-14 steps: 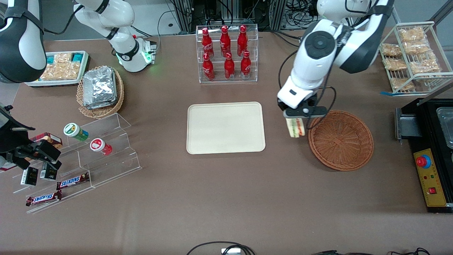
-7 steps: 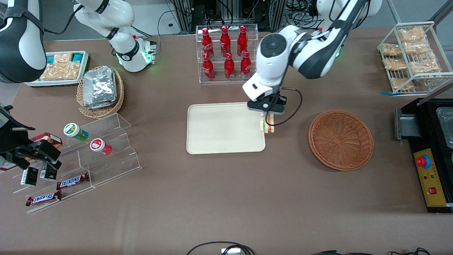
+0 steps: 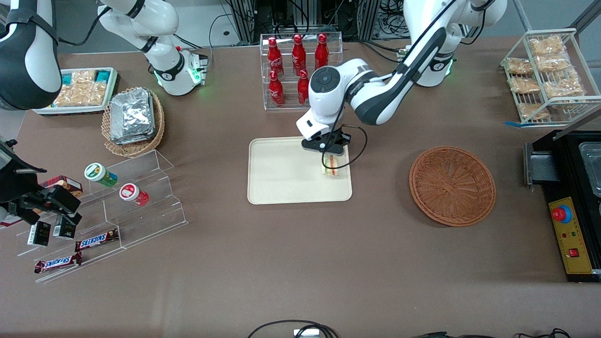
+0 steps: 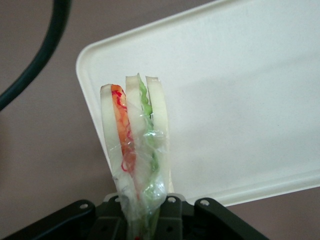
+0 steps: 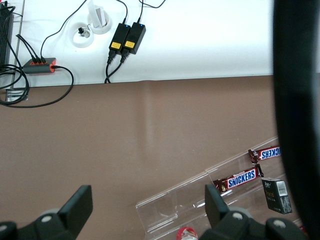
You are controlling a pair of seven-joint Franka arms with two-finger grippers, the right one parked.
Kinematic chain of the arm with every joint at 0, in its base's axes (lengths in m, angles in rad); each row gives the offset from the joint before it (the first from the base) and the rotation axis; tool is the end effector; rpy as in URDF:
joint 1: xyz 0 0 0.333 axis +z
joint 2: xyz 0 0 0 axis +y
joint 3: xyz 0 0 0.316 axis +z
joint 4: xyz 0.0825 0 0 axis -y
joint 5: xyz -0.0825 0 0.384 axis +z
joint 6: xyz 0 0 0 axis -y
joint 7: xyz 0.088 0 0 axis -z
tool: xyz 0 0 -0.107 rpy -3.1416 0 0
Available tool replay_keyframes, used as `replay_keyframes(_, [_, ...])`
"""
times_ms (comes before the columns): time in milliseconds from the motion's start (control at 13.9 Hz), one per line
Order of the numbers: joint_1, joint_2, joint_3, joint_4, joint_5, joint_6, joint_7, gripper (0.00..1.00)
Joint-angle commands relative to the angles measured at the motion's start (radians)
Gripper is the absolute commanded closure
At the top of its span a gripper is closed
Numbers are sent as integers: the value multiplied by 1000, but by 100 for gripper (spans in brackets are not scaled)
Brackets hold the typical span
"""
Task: Place sandwich from basket to tray
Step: 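Lower the sandwich onto the tray and open the left gripper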
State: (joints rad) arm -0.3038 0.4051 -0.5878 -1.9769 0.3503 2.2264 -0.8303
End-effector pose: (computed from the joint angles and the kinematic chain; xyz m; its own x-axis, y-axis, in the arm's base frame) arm 0.3952 -0.4518 0.2873 0.9670 -0.2540 -0.0188 -0.2547 -0.9637 -0.0798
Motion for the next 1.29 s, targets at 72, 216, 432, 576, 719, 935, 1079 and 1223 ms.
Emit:
replay_keyframes(72, [-47, 96, 6, 32, 90, 25, -105, 94])
replay_keyframes(216, [-55, 136, 6, 33, 133, 42, -144, 94])
replay_keyframes(432, [-58, 175, 6, 35, 179, 52, -208, 88])
replay_keyframes(576, [-58, 182, 6, 33, 180, 53, -227, 78])
replay_keyframes(719, [-58, 182, 6, 33, 179, 52, -252, 50])
replay_keyframes(935, [-58, 179, 6, 33, 179, 45, -280, 14])
replay_keyframes(1079, [-57, 164, 6, 39, 174, 41, -300, 1])
replay_keyframes(1223, [-52, 141, 6, 52, 174, 29, -366, 0])
